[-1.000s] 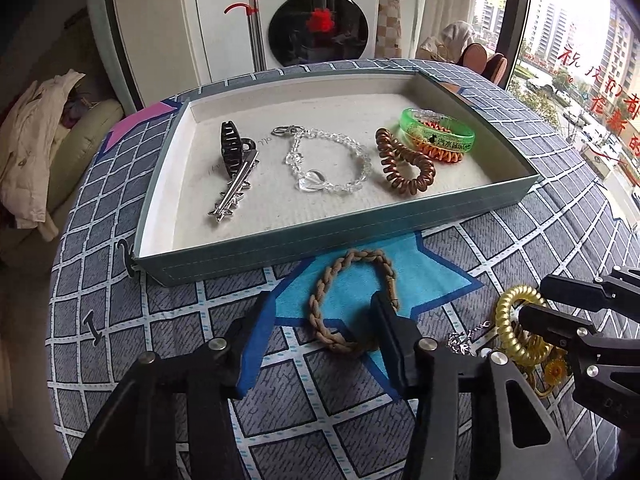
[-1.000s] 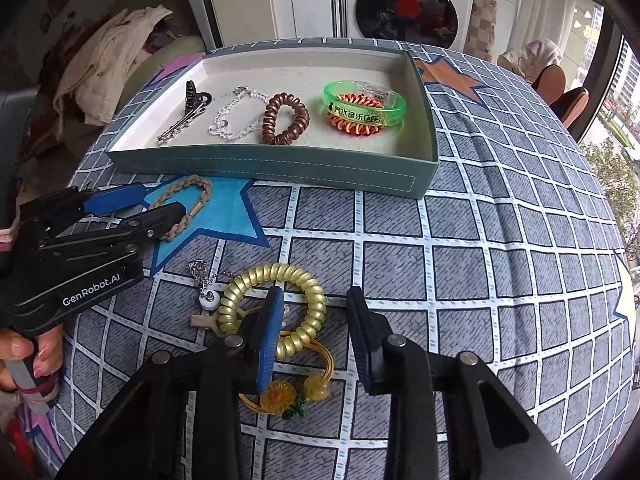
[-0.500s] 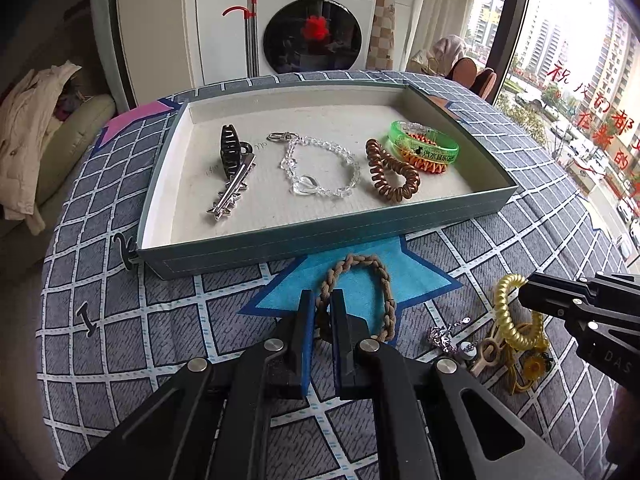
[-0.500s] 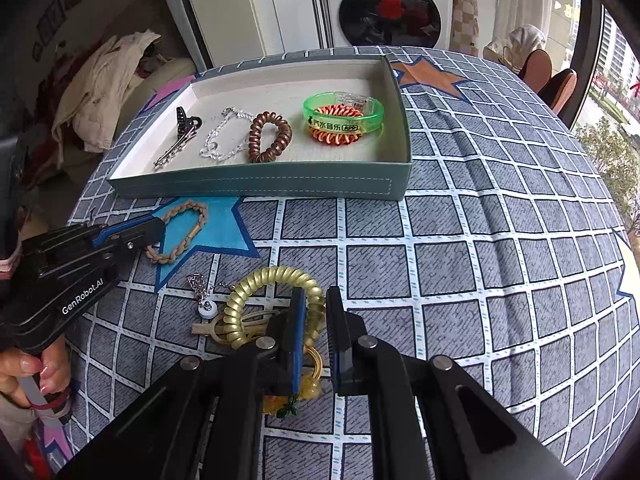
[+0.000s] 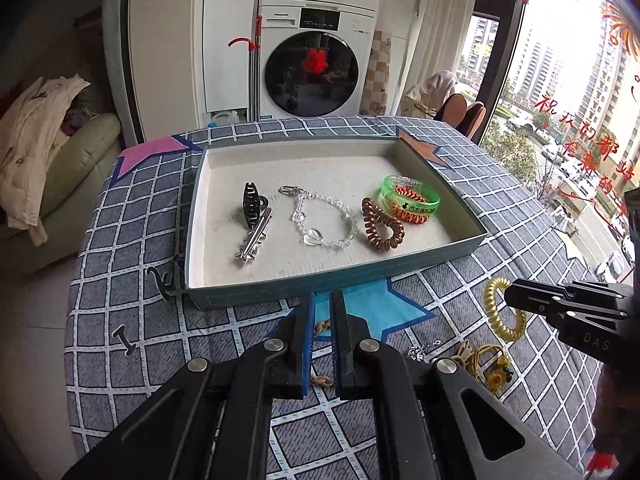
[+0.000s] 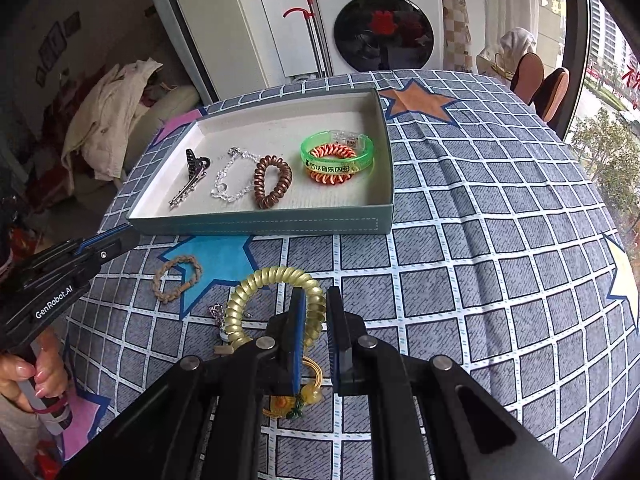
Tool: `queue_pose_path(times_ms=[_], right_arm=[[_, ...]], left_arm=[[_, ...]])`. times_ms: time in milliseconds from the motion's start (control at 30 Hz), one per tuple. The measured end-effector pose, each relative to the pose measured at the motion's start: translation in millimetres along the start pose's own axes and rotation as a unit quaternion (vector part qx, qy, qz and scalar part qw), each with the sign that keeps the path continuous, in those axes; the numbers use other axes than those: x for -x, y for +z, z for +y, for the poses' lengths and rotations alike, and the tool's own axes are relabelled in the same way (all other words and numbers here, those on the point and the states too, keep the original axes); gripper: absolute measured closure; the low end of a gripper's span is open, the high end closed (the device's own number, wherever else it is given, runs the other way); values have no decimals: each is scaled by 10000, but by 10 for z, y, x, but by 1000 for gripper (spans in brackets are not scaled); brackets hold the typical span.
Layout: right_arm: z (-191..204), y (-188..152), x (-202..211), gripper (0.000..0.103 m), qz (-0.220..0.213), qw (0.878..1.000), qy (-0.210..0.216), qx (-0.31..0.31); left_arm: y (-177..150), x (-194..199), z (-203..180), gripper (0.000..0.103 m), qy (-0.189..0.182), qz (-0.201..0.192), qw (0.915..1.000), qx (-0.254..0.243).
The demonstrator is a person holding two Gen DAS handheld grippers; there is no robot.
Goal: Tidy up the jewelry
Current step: 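Carry the braided bracelet and yellow coil tie into the tray with both tools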
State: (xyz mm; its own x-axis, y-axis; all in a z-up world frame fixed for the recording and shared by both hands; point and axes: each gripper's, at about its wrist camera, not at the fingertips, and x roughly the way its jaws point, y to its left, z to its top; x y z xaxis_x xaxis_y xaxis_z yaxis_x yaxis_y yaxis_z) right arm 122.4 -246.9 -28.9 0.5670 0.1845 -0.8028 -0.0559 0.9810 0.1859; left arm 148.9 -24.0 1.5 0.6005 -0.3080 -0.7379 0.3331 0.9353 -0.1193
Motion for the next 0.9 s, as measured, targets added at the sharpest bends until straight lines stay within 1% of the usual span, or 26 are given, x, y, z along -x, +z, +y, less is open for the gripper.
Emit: queue_pose_path(times_ms=[100, 233, 300, 333, 367, 400, 433, 467, 500, 633, 700, 800, 833, 867, 900], right_arm=[[28, 32, 27, 92, -41, 10000, 21, 24], [57, 8, 10, 92, -4, 10000, 51, 30], [63, -22, -4, 92, 29, 10000, 72, 26], [64, -38, -11, 92, 46, 10000, 86, 19], [63, -50, -17, 92, 58, 9999, 103, 14], [62, -63, -19, 92, 64, 9999, 117, 9], [61, -71, -16, 92, 65, 9999, 132, 2], [57, -78, -11, 92, 59, 9999, 148, -10], [50, -84, -6, 92, 50, 9999, 162, -23], [41, -85, -5, 92, 41, 9998, 203, -57], [42, -95, 1, 92, 36, 9997, 228, -77], [52, -110, 10, 92, 50, 9997, 230, -60], [51, -113, 11, 92, 52, 9997, 230, -62], [51, -115, 16, 92, 51, 9997, 232, -70], [50, -115, 19, 92, 46, 9997, 232, -77]], left_arm=[[-7, -13, -1, 75, -40, 49, 10000, -55], [-118, -107, -8, 75, 293, 158, 9994, -126], [-164, -155, 16, 75, 301, 263, 9992, -72], [-182, -175, 31, 62, 310, 305, 9990, -49], [-203, -183, 46, 15, 340, 326, 9989, -35], [-224, -176, 61, 0, 432, 295, 9986, -14], [-244, -137, 70, 0, 533, 154, 9985, -22], [-257, -124, 63, 0, 549, 134, 9984, -101], [-260, -129, 60, 0, 562, 180, 9981, -174], [-259, -241, 79, 0, 832, 291, 9954, -366], [-254, -349, 99, 0, 811, 447, 9948, -413], [-245, -526, 80, 6, 639, 743, 9936, -564], [-244, -567, 57, 12, 618, 778, 9929, -647], [-233, -577, 37, 15, 524, 732, 9935, -690], [-222, -597, 9, 17, 448, 779, 9933, -732]])
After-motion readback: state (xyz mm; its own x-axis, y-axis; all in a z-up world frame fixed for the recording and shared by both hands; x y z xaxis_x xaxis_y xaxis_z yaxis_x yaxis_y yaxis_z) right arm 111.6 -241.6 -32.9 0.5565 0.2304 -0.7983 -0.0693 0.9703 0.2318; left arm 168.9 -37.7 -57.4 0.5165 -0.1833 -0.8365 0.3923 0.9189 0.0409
